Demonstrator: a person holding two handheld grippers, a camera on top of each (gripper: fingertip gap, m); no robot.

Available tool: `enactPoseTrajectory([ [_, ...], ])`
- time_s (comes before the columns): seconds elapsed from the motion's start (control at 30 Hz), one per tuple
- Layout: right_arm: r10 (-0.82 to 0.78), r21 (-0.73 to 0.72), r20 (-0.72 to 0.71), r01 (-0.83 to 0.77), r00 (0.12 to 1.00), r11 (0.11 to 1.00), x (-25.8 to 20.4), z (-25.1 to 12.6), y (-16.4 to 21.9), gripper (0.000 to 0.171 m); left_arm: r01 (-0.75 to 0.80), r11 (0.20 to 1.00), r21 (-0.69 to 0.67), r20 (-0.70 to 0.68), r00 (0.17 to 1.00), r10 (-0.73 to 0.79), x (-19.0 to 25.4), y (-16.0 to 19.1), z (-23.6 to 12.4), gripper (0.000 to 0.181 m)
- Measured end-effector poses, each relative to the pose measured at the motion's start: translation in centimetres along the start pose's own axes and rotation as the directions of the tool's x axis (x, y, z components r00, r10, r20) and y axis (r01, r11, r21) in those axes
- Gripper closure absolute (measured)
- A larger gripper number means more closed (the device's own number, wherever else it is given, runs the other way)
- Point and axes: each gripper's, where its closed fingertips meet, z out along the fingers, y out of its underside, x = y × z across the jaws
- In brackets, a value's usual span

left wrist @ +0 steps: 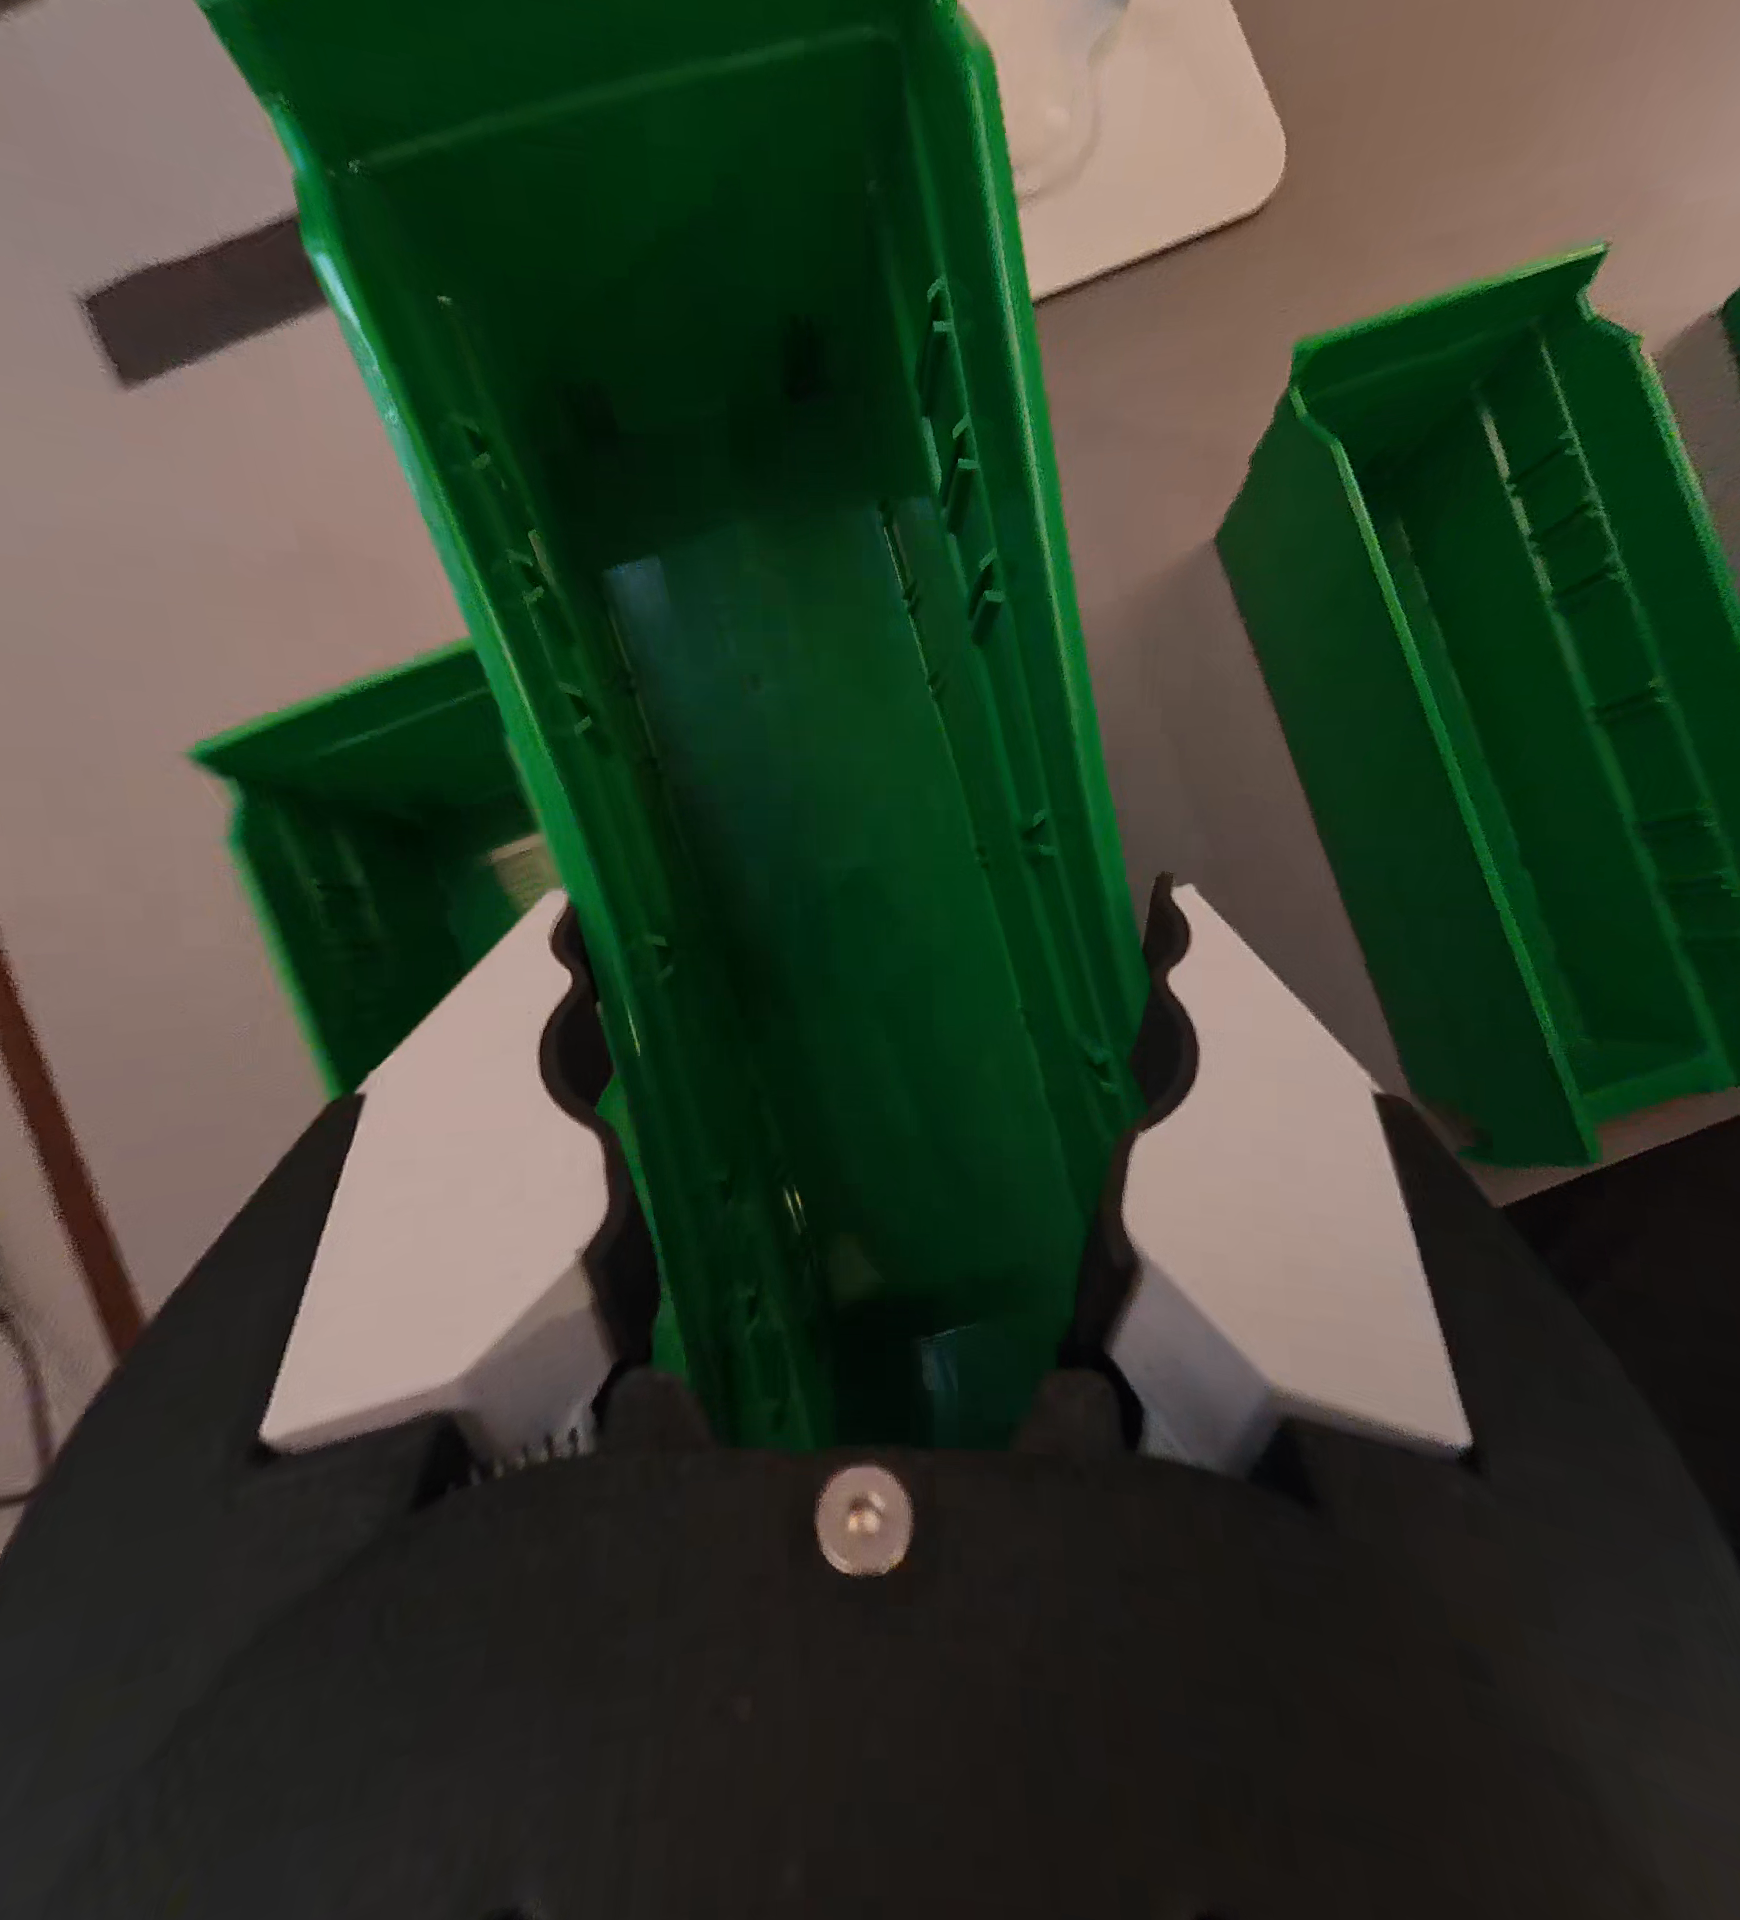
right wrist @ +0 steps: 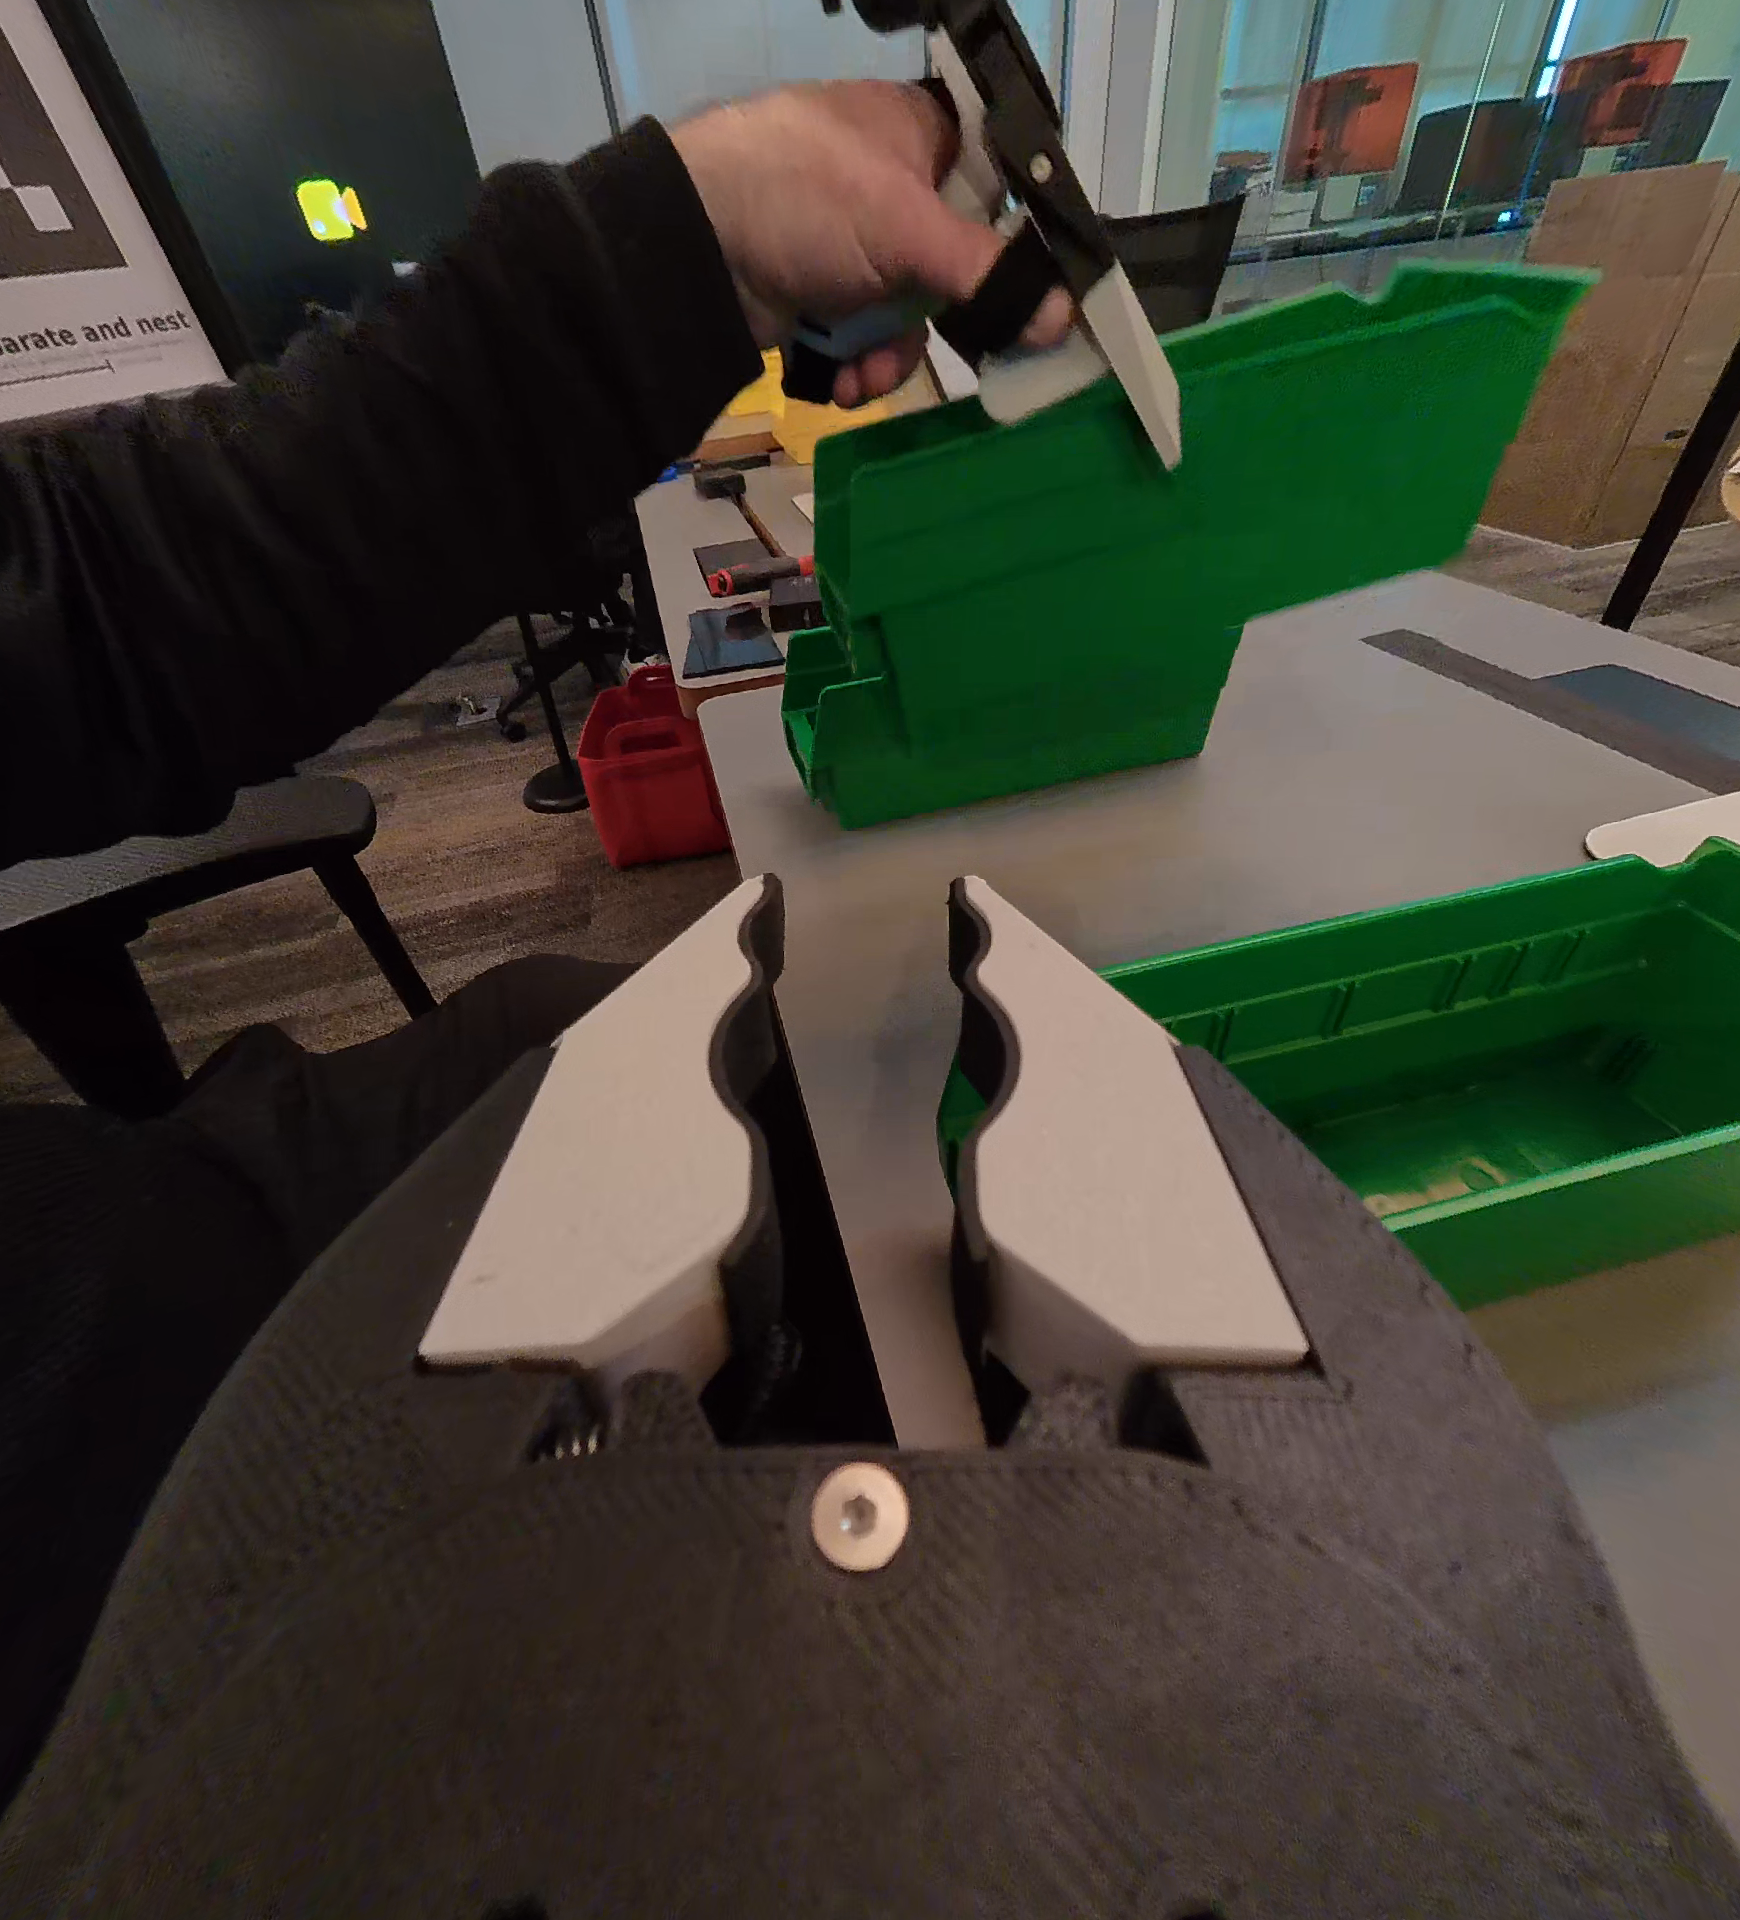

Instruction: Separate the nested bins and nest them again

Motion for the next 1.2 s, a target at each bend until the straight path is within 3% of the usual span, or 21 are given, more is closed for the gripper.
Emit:
enactPoseTrajectory([
  [0.13,0.002,0.004,0.007,-0.002,1.000,1.000,-0.1,0.0,-0.1,0.141,0.026,1.000,0.013,0.073,0.997,-0.027,-4.3,0.5,-3.6,0.078],
  [0.23,0.002,0.004,0.014,-0.002,1.000,1.000,-0.2,0.0,-0.2,0.142,0.058,0.998,0.001,0.132,0.990,-0.057,-7.5,2.0,-4.4,0.077],
  [0.53,0.005,-0.008,0.016,-0.005,1.000,1.000,-0.3,0.2,0.2,0.142,0.157,0.986,-0.060,0.121,0.982,-0.149,-11.1,7.2,-0.4,0.076],
  [1.2,0.041,-0.026,0.028,-0.040,0.999,0.999,0.2,0.3,1.0,0.143,0.147,0.985,-0.086,0.059,0.988,-0.143,-11.9,9.6,5.2,0.068],
])
